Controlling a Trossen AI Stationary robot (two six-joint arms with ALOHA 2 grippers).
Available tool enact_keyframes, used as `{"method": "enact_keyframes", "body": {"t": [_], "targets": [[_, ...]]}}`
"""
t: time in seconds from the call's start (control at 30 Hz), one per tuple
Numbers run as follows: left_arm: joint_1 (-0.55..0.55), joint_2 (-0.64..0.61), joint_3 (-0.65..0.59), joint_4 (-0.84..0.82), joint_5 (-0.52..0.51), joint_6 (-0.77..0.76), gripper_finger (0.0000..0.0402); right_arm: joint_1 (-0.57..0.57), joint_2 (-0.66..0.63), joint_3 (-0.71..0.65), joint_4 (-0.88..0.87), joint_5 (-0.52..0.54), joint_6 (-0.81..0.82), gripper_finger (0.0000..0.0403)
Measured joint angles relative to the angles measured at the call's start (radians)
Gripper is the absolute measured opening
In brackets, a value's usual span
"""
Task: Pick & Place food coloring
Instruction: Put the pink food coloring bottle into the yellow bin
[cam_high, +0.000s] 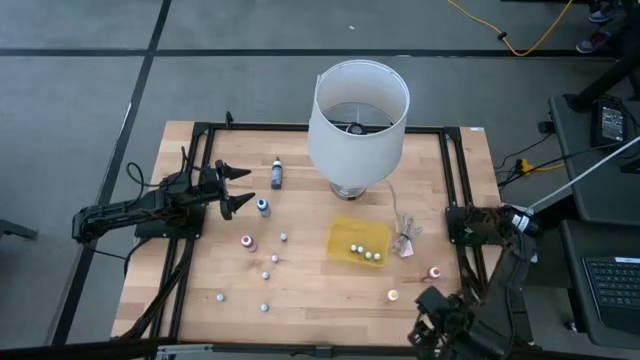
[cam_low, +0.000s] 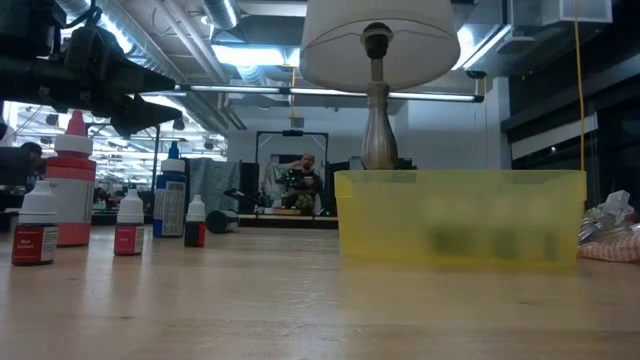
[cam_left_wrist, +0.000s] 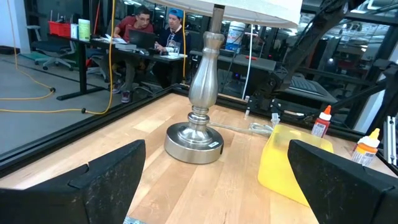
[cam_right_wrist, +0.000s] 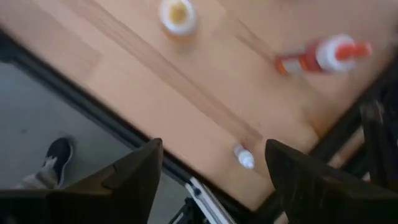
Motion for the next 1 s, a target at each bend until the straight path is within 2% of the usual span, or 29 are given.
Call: {"method": "enact_keyframes", "body": {"t": [0.3,0.63,1.0], "targets": [[0.0,0.0,0.0,0.0,0.0,0.0,0.0389,0.071,-0.034,-0.193,0.145,-0.083,0.152,0.0282],[0.0,0.0,0.0,0.0,0.0,0.0,0.0389,0.096,-0.046,-0.339,0.237,-0.105,0.151,0.0282],[0.0,0.0,0.0,0.0,0.0,0.0,0.0389,0.133,-0.047,-0.467,0.424,-0.153,0.146,0.0282]]}}
